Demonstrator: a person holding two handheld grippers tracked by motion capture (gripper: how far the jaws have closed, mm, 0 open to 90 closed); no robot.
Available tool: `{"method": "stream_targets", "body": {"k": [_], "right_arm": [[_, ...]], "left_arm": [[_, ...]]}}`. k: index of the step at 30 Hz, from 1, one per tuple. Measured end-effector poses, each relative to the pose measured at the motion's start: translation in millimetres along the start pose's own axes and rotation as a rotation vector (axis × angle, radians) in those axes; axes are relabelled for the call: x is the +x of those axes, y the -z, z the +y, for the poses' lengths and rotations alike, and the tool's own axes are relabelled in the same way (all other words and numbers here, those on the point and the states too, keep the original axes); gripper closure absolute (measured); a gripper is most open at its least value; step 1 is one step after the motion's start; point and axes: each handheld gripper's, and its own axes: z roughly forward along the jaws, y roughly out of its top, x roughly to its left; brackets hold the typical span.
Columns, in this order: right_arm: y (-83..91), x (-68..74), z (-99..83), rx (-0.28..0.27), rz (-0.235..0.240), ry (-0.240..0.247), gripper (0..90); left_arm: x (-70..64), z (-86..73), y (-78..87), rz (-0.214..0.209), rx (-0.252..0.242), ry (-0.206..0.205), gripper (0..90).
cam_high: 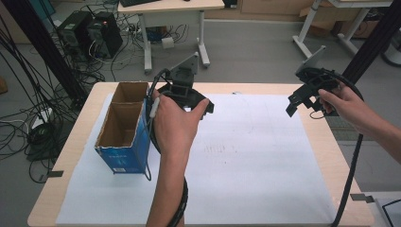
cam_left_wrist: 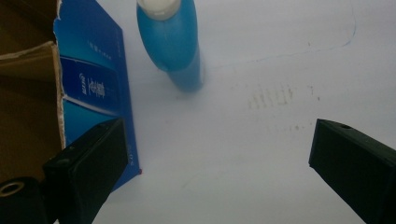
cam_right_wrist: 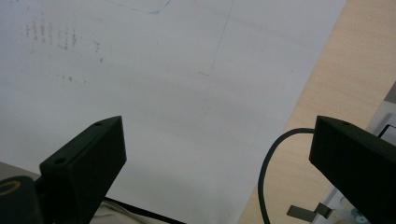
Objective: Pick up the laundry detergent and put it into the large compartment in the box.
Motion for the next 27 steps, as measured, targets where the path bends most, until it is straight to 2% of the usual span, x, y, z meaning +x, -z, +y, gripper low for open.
{"method": "stream_targets", "body": {"k": [15, 27], "right_arm": [[-0.6, 7.2, 1.3, 0.006, 0.013, 0.029, 3.6], [-0.3, 5.1, 0.3, 0.005, 0.009, 0.023, 3.6]], "left_arm": [[15.5, 25.8, 3.1, -0.012, -0.023, 0.009, 5.2], [23.3, 51.3, 0.9, -0.012, -0.017, 0.014, 5.1]]}}
